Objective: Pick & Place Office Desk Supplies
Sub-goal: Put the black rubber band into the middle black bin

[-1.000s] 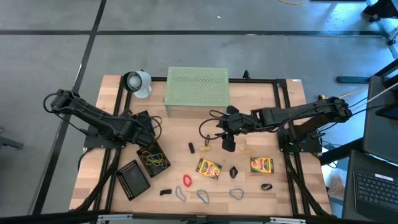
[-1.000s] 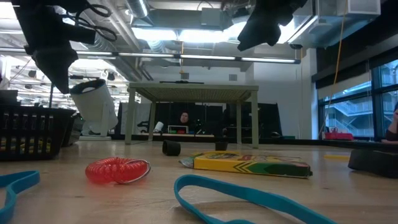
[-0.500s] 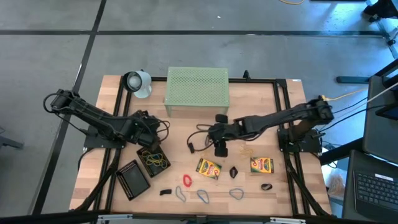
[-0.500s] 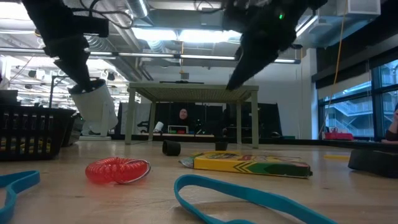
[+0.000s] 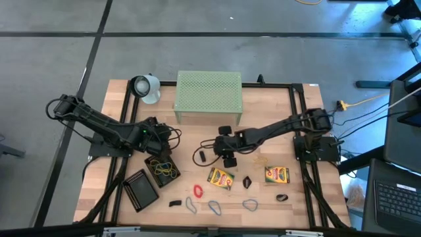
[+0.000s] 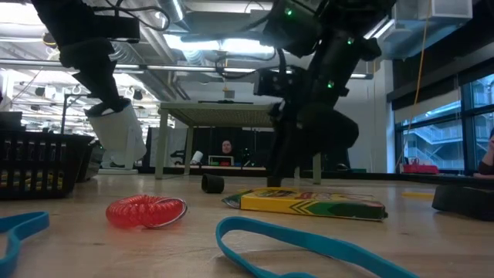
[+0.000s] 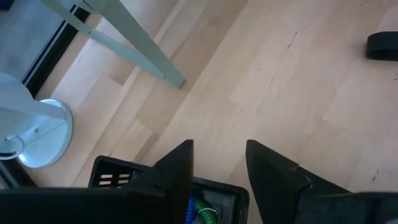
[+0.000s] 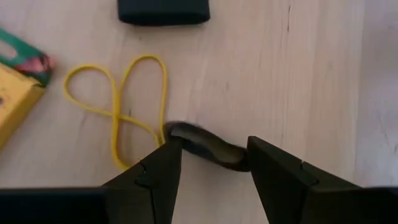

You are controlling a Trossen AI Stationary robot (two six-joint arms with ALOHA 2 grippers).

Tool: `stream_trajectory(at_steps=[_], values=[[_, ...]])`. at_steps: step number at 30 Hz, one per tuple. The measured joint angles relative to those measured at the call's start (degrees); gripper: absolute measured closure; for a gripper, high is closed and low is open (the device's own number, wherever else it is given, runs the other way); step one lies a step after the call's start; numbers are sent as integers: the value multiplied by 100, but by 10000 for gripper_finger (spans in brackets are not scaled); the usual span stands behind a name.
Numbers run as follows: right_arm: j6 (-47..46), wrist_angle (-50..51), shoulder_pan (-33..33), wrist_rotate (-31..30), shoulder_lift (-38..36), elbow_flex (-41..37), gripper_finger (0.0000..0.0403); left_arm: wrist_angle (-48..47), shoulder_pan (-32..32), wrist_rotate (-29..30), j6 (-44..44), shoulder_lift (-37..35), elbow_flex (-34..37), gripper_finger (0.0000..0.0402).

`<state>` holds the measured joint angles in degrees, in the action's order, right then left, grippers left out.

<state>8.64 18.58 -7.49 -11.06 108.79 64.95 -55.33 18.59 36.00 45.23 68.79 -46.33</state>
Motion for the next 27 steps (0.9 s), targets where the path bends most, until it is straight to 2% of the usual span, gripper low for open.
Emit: stream_trajectory(at_steps=[9,15,21,27], values=[[-26,-76,146,17,86,0,218,44,0,1,0,0,0,260],[-31,-264,270,453,187,0,218,133,0,-2,2,0,0,260],[-70,-321,309,571,316,2,218,137,0,-2,2,0,0,260],[-110,-323,315,617,369,12,251,136,0,-2,2,0,0,261]])
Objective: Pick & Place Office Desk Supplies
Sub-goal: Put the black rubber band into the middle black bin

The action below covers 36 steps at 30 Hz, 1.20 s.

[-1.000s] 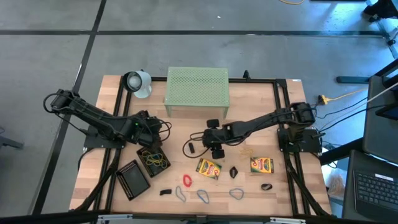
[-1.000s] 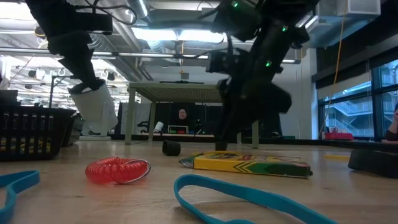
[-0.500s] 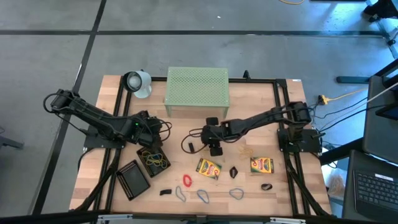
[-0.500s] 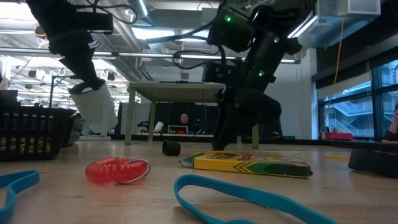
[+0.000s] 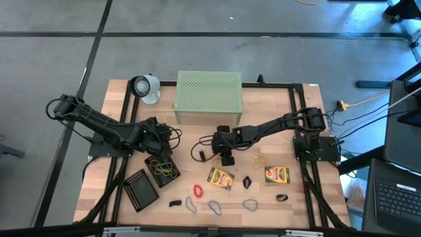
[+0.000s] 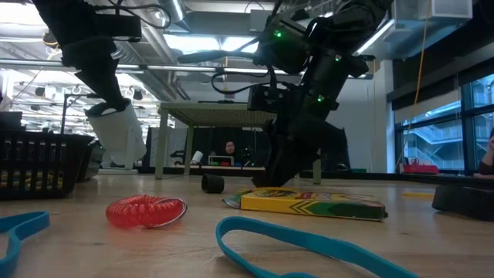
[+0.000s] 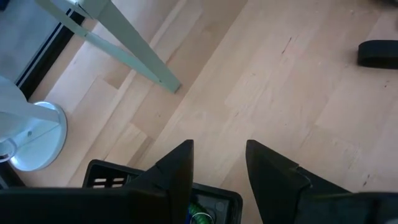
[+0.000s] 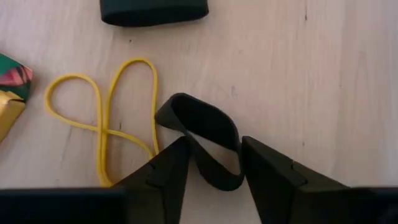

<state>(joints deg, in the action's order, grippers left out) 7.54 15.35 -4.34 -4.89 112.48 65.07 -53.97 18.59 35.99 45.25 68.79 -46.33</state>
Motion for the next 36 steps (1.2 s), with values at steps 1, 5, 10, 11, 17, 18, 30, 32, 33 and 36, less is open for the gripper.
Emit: stream_trajectory(at_steps=[1,5,10,11,17,18,30,32,33,36], values=[[-7,0,0,13,1,-1,261,0,0,0,0,0,0,261],[-89,2,-4,44,8,-1,315,0,0,0,0,0,0,261],[-258,-24,-2,17,12,-1,389,0,0,0,0,0,0,261],[-276,-10,-4,11,-4,-1,393,0,0,0,0,0,0,261],[-419,252,-42,-147,-282,-23,388,7,0,0,0,0,0,261],[-419,263,-55,-252,-374,-23,391,19,0,0,0,0,0,260],[-438,238,-111,-1075,-1977,-19,393,1627,7,9,-1696,0,0,260],[-450,194,-111,-1060,-2227,-18,393,2131,7,33,-2265,0,0,260],[-466,117,-111,-1006,-2331,-13,393,2411,7,34,-2576,0,0,260],[-565,-23,-111,-772,-2572,-14,393,3274,7,36,-3528,0,0,260]])
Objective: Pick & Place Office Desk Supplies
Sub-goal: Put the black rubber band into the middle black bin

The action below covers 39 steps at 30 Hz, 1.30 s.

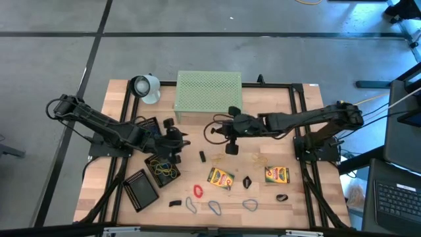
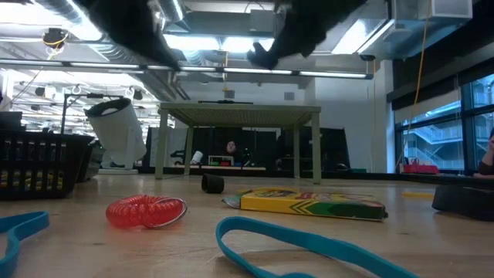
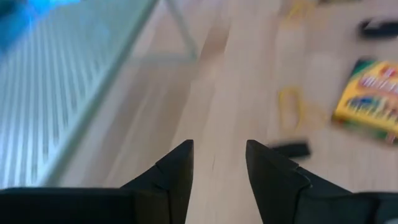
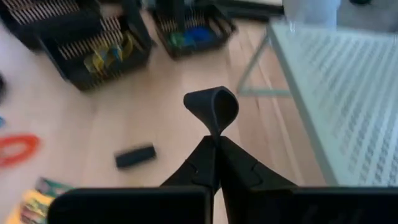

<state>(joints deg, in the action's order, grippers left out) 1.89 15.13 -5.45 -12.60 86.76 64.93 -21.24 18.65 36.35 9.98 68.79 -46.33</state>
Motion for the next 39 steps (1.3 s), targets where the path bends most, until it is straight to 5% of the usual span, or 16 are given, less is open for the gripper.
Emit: stream_trajectory(at_steps=[12,30,39], values=[[362,-995,-155,617,-91,0,392,3032,0,-873,-2684,-2,0,260],[632,-1814,-442,1074,-88,1,392,4064,0,-1176,-4265,394,2,260],[625,-1812,-439,1069,-85,2,392,5305,6,-536,-4310,796,2,260]])
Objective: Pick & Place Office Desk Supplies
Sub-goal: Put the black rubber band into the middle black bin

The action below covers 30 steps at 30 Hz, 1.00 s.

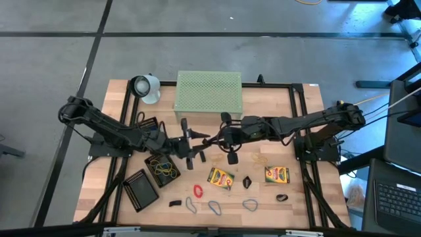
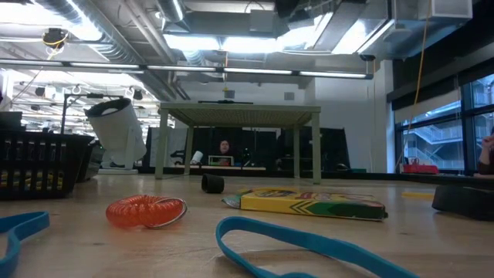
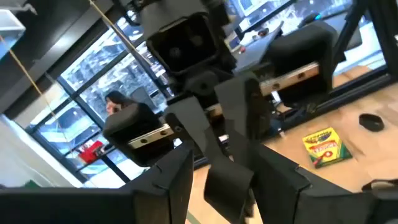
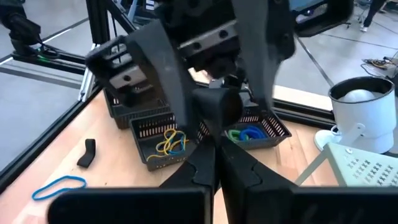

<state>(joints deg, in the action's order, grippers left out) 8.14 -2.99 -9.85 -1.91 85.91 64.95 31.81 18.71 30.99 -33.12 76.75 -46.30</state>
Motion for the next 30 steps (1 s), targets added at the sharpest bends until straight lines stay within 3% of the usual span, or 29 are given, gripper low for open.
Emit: stream_trajectory(at_steps=[5,14,18,26,30], values=[[16,0,-2,4,0,0,392,-101,-1,3,368,0,0,276],[42,-3,-2,-7,0,0,392,-181,8,-5,457,0,0,386],[-249,26,0,-22,0,0,387,-215,10,-19,547,0,0,395],[-1085,418,26,-350,0,7,302,-325,9,0,712,-4,-2,396],[-1166,878,26,-367,-58,4,247,-723,10,413,1166,-7,-2,396]])
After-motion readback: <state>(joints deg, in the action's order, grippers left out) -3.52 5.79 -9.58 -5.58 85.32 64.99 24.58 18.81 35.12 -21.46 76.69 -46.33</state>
